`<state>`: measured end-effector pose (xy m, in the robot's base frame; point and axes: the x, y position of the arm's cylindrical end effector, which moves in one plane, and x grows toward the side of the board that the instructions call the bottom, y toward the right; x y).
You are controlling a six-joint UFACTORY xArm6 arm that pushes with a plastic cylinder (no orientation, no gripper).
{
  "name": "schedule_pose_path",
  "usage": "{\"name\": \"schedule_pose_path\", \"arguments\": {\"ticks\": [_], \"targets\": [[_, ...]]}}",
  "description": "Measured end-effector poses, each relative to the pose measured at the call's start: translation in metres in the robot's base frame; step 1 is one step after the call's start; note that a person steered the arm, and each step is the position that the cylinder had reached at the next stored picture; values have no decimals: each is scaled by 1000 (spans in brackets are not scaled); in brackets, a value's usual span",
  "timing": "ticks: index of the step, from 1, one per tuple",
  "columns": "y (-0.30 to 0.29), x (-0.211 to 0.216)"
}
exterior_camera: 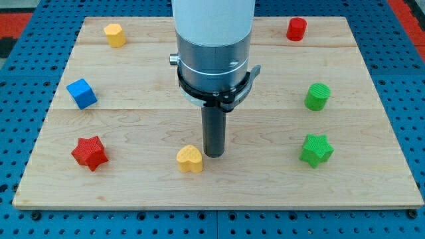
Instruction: Move the blue triangle right to the yellow hexagon
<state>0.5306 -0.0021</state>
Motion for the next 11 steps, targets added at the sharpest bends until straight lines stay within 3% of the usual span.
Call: {"name": "schedule_pose_path", "arguments": {"ticks": [1, 3, 7, 8, 11], "targets": [[3, 0], [102, -27], [90, -278], [51, -299], [-93, -299]]}}
